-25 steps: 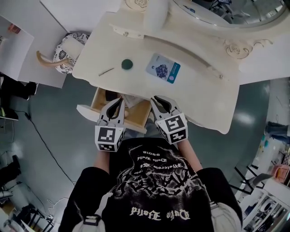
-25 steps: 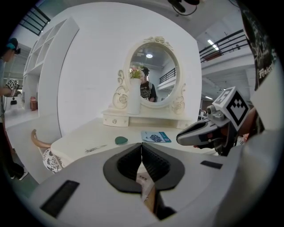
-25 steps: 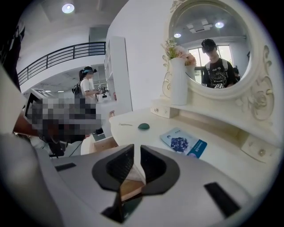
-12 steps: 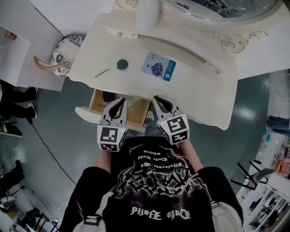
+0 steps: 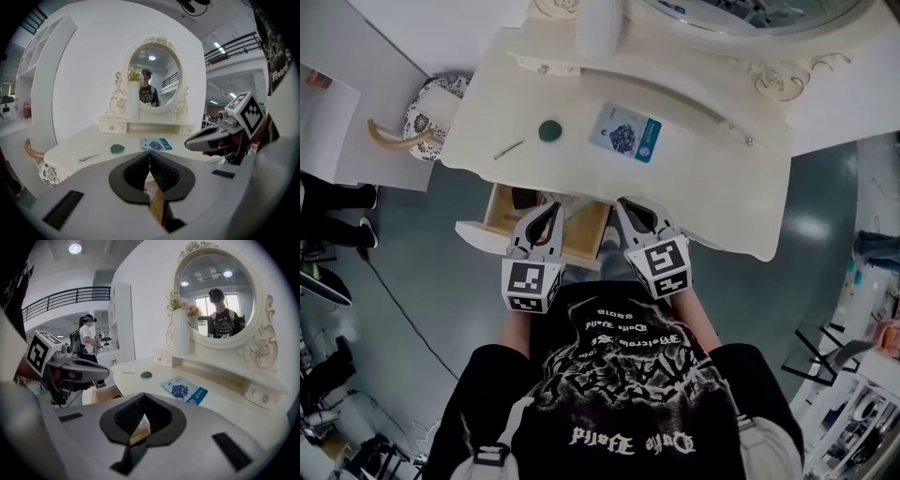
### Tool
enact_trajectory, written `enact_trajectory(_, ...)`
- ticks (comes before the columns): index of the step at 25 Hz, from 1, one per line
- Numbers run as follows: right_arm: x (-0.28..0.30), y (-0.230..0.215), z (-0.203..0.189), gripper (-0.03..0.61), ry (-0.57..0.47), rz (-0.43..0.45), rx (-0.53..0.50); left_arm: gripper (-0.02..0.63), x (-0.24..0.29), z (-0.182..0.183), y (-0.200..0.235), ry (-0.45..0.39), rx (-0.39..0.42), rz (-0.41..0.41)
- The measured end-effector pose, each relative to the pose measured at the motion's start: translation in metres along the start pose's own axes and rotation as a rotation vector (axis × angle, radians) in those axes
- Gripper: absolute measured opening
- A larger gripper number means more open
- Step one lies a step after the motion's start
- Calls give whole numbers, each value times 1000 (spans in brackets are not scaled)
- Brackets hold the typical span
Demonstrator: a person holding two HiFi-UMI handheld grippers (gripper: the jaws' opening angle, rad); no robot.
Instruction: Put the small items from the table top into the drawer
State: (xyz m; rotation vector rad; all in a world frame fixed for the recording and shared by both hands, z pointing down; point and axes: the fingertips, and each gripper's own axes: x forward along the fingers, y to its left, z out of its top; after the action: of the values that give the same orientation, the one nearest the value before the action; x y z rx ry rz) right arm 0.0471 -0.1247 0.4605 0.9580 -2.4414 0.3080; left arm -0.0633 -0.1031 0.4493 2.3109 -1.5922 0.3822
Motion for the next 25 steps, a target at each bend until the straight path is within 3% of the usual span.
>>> enact_trajectory(25,1,6,-7,9,27,-41,-38,15,-5,-4,2,8,63,-29)
